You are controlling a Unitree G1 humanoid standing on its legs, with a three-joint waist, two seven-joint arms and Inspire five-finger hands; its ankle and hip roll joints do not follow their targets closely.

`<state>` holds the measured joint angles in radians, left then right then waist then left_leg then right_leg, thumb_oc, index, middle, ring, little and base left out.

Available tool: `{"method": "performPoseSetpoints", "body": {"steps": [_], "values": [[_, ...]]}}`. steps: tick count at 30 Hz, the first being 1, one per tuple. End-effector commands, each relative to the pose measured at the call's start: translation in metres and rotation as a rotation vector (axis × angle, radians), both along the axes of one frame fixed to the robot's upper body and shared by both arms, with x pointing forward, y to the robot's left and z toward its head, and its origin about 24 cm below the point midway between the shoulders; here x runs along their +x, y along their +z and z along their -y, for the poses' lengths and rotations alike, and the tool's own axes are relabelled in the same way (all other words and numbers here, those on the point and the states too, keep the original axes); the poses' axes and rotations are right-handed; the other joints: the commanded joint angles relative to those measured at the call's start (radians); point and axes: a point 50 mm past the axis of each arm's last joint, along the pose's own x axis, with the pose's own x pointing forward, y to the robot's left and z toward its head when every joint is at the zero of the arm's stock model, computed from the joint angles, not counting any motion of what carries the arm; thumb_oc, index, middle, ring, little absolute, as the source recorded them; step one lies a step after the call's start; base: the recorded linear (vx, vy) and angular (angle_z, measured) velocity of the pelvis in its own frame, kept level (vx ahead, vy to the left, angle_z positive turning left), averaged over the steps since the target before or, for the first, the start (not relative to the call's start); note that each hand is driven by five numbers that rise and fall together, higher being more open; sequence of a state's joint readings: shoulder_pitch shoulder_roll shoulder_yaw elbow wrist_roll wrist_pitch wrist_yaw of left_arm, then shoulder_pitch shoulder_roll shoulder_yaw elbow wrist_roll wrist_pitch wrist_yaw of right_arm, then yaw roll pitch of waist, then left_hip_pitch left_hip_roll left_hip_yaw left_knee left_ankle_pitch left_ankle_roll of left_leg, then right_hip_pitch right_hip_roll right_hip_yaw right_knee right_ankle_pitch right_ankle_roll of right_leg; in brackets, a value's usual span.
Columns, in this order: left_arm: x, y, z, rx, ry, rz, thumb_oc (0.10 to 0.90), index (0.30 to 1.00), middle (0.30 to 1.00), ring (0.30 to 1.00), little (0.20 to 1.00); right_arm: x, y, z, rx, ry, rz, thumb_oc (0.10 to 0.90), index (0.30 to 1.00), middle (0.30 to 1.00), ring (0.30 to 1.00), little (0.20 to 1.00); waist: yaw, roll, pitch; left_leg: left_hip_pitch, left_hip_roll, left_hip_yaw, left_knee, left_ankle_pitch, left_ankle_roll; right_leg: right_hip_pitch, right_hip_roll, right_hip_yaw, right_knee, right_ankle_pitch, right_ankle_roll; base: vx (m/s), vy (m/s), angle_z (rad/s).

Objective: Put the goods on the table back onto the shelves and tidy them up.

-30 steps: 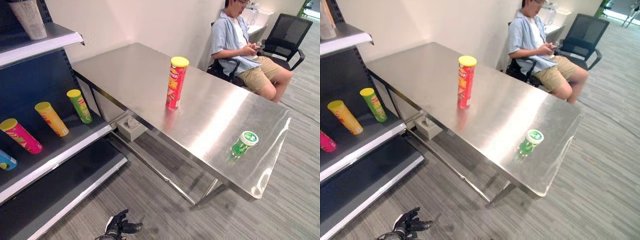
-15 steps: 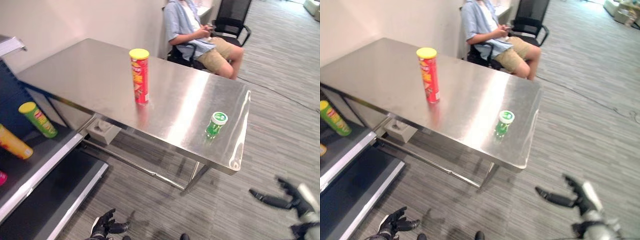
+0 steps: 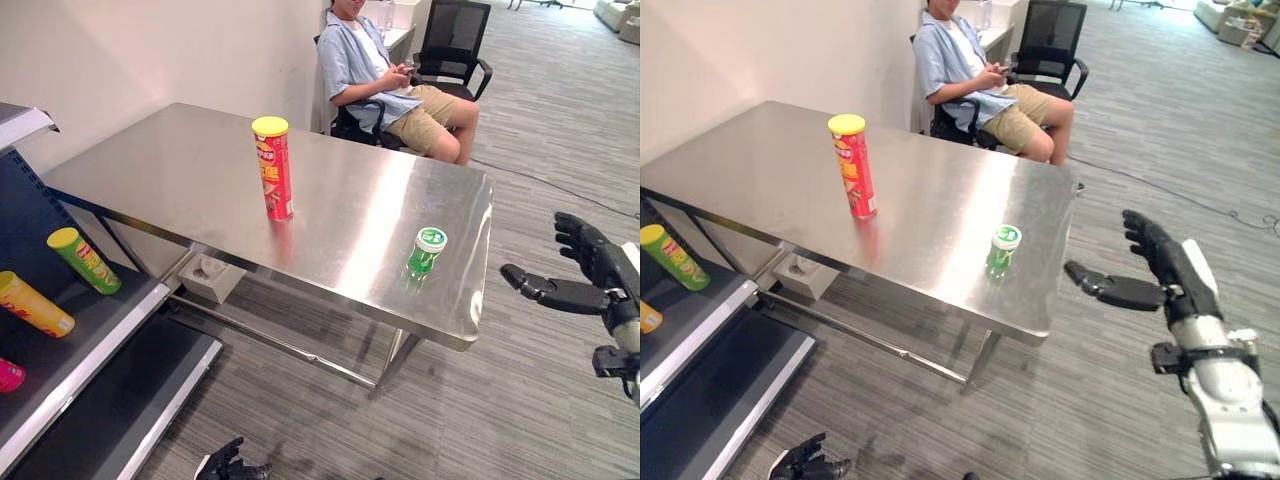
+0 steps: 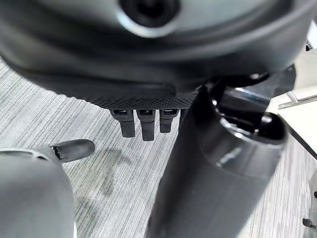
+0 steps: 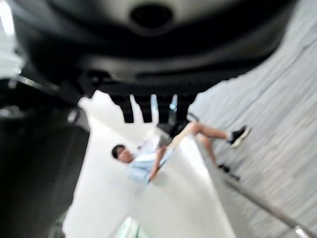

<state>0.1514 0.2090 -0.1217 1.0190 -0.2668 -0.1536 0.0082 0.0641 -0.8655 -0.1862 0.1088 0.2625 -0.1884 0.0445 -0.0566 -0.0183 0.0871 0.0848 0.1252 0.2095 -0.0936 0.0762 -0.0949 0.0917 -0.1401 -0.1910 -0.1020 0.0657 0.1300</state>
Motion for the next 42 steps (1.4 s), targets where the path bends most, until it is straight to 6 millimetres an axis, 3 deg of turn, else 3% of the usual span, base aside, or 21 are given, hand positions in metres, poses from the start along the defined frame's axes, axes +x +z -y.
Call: {"method": "performPoseSetpoints", "body": {"steps": [1, 7, 15, 20, 24, 27, 41, 42], "values": [[0.039, 0.012, -0.005, 0.05, -0.101, 0.115, 0.8, 0.9, 0.9, 0.9, 0.9, 0.008, 0.053, 0.007, -0.157, -0.044, 0.234, 0.8, 0.9, 0.9, 0.9, 0.9, 0.051, -0.043, -0.007, -0.006, 0.01, -0.039, 0.006, -0.043, -0.013, 0.037, 0.002, -0.041, 0.015, -0.041, 0.043, 0.02, -0.016, 0.16], [0.038, 0.011, -0.004, 0.058, -0.124, 0.104, 0.8, 0.9, 0.9, 0.9, 0.9, 0.022, 0.05, 0.004, -0.185, -0.095, 0.255, 0.8, 0.9, 0.9, 0.9, 0.9, 0.074, -0.036, 0.0, -0.023, 0.006, -0.062, 0.006, -0.037, -0.013, 0.037, 0.001, -0.065, 0.015, -0.045, 0.04, 0.02, -0.019, 0.2], [0.039, 0.012, -0.005, 0.064, -0.123, 0.107, 0.8, 0.9, 0.9, 0.9, 0.9, 0.026, 0.045, 0.012, -0.182, -0.178, 0.253, 0.8, 0.9, 0.9, 0.9, 0.9, 0.088, -0.032, 0.006, -0.038, 0.001, -0.087, 0.006, -0.035, -0.012, 0.038, 0.0, -0.083, 0.015, -0.049, 0.038, 0.02, -0.007, 0.1], [0.033, 0.011, -0.004, 0.063, -0.131, 0.094, 0.8, 0.9, 0.9, 0.9, 0.9, 0.038, 0.022, 0.011, -0.147, -0.21, 0.179, 0.8, 0.9, 0.9, 0.9, 0.9, 0.106, -0.031, 0.014, -0.049, -0.005, -0.102, 0.006, -0.035, -0.009, 0.034, -0.002, -0.091, 0.015, -0.051, 0.037, 0.03, 0.004, 0.04], [0.031, 0.01, -0.005, 0.065, -0.129, 0.088, 0.8, 0.9, 0.9, 0.9, 0.9, 0.043, 0.015, 0.01, -0.129, -0.231, 0.164, 0.8, 0.9, 0.9, 0.9, 0.9, 0.117, -0.029, 0.02, -0.058, -0.009, -0.112, 0.006, -0.034, -0.007, 0.03, -0.003, -0.096, 0.015, -0.051, 0.038, 0.01, 0.003, 0.04], [0.028, 0.01, -0.007, 0.074, -0.123, 0.079, 0.8, 0.9, 0.9, 0.9, 0.9, 0.054, 0.017, 0.005, -0.106, -0.239, 0.183, 0.8, 0.9, 0.9, 0.9, 0.9, 0.129, -0.026, 0.025, -0.064, -0.017, -0.123, 0.006, -0.036, -0.003, 0.028, -0.006, -0.098, 0.015, -0.052, 0.039, 0.03, 0.014, 0.03], [0.023, 0.008, -0.009, 0.085, -0.109, 0.056, 0.8, 0.9, 0.9, 0.9, 0.9, 0.064, 0.009, -0.004, -0.04, -0.244, 0.176, 0.8, 0.9, 0.9, 0.9, 0.9, 0.153, -0.03, 0.02, -0.061, -0.023, -0.144, 0.006, -0.042, 0.001, 0.037, -0.006, -0.11, 0.015, -0.056, 0.036, 0.01, 0.003, 0.03], [0.023, 0.008, -0.009, 0.087, -0.109, 0.056, 0.8, 0.9, 0.9, 0.9, 0.9, 0.065, 0.009, -0.006, -0.038, -0.234, 0.177, 0.748, 0.822, 0.822, 0.822, 0.822, 0.155, -0.03, 0.019, -0.061, -0.023, -0.145, 0.006, -0.042, 0.0, 0.038, -0.007, -0.111, 0.015, -0.057, 0.036, 0.0, 0.0, 0.0]]}}
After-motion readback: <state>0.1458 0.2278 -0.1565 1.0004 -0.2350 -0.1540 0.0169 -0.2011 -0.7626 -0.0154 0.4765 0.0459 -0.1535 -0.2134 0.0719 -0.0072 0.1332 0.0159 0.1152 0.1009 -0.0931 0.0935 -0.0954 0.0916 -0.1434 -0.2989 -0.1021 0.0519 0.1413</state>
